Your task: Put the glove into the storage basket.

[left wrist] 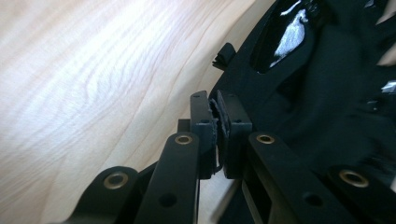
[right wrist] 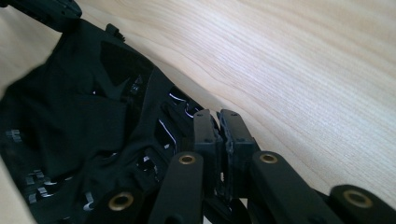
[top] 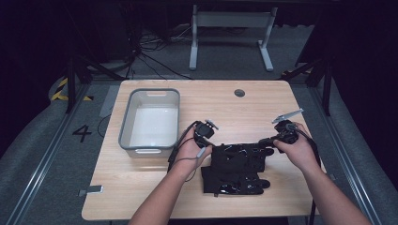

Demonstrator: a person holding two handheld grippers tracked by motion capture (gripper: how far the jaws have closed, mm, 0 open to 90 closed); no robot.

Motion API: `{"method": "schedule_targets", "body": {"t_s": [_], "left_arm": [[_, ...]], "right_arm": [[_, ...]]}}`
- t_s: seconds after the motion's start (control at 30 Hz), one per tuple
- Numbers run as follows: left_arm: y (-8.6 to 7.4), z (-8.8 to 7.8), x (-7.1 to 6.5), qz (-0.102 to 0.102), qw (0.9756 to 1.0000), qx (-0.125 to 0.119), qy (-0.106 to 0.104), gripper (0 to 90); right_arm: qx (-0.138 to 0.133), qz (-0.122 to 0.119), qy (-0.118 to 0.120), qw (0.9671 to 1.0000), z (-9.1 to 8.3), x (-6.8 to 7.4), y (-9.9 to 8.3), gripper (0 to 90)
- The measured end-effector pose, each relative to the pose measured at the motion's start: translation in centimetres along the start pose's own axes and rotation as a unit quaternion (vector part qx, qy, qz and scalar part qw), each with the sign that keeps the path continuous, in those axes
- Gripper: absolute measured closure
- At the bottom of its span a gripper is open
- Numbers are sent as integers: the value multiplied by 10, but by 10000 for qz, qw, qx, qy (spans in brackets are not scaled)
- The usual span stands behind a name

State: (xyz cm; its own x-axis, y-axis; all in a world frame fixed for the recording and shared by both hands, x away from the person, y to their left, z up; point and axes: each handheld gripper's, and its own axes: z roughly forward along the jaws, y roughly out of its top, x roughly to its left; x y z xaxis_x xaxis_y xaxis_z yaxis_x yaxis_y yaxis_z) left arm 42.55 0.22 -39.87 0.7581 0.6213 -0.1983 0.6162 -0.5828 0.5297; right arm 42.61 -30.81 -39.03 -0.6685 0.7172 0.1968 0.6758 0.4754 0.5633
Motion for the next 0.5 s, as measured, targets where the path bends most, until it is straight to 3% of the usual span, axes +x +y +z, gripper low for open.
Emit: {"method": "schedule_targets", "body": {"t_s": [0.2,0.33,0.5], "left_arm": [[1,-25,-5,152,9992,-358,120,860],[0,-31,-5,200,9988,-394,228,859],[-8,-36,-5,220,9985,-388,312,860]], "right_arm": [[-393,-231,-60,9989,-19,12,6,866],[-598,-375,-111,9974,-26,17,13,866],[-611,-545,-120,9966,-19,23,15,866]]}}
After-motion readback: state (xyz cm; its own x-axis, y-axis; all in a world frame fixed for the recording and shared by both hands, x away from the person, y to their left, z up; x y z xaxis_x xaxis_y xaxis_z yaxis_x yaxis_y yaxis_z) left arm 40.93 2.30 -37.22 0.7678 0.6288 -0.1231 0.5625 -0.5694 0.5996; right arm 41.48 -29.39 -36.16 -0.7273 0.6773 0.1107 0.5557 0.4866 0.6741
